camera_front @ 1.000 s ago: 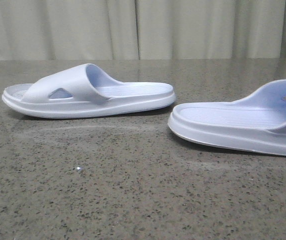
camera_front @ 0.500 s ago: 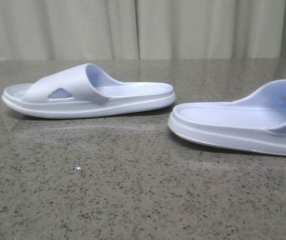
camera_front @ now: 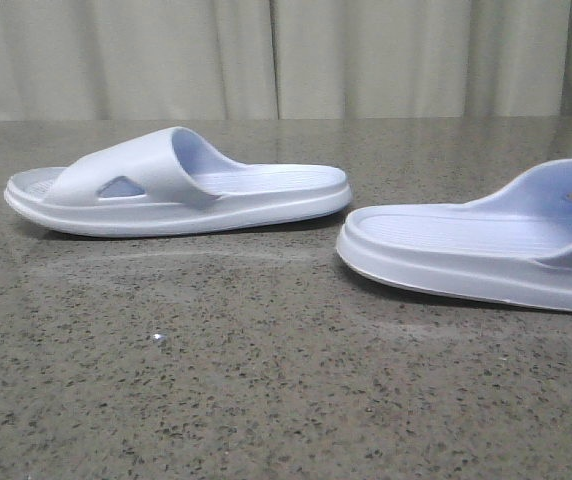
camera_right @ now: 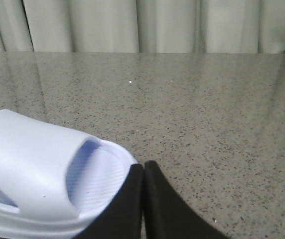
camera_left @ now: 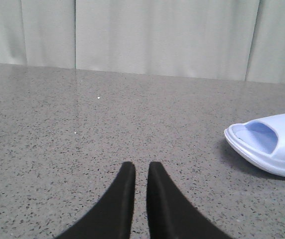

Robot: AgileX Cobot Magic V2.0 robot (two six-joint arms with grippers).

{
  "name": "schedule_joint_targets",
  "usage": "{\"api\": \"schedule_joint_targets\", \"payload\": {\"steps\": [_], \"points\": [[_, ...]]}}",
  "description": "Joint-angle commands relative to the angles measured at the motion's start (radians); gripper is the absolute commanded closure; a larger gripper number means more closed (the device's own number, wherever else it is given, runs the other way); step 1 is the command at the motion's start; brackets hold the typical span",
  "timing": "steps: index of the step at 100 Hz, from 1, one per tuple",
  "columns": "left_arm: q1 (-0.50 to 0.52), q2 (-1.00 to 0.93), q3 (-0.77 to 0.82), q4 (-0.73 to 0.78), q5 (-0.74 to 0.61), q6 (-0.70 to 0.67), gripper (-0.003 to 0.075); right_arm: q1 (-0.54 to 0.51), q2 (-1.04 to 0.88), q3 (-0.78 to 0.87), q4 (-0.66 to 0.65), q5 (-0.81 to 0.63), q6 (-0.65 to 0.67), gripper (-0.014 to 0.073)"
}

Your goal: Insert blue slippers together front up

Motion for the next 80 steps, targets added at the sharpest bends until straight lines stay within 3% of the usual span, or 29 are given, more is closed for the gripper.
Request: {"api": "schedule_joint_targets", "payload": {"steps": [1,29,48,57,70,80], "points": [[-0.006,-0.028,0.009,-0.002,-0.092,0.0,0.0705,-0.004,-0.015,0.022,-0.009,-0.107,-0.003,0.0676],[-0.006,-0.028,0.008,-0.02,-0.182,0.0,0.0705,-0.002,-0.015,0.022,0.05,-0.152,-0.003,0.0676],[-0.006,-0.028,0.008,-0.288,-0.182,0.0,0.0705,-0.002,-0.015,0.022,0.114,-0.161,-0.003,0.0676],[-0.006,-0.028,0.008,-0.377,-0.196,0.0,0.0705,-0.002,-0.015,0.022,0.238,-0.184,-0.003,0.0676],[-0.006,-0.028,-0.004,-0.521,-0.198,0.0,0.0705,-0.002,-0.015,0.0,0.519,-0.267,-0.003,0.0675],[-0.006,-0.024,-0.045,-0.549,-0.163,0.0,0.0705,-0.002,-0.006,-0.062,0.532,-0.215,-0.008,0.0673]]}}
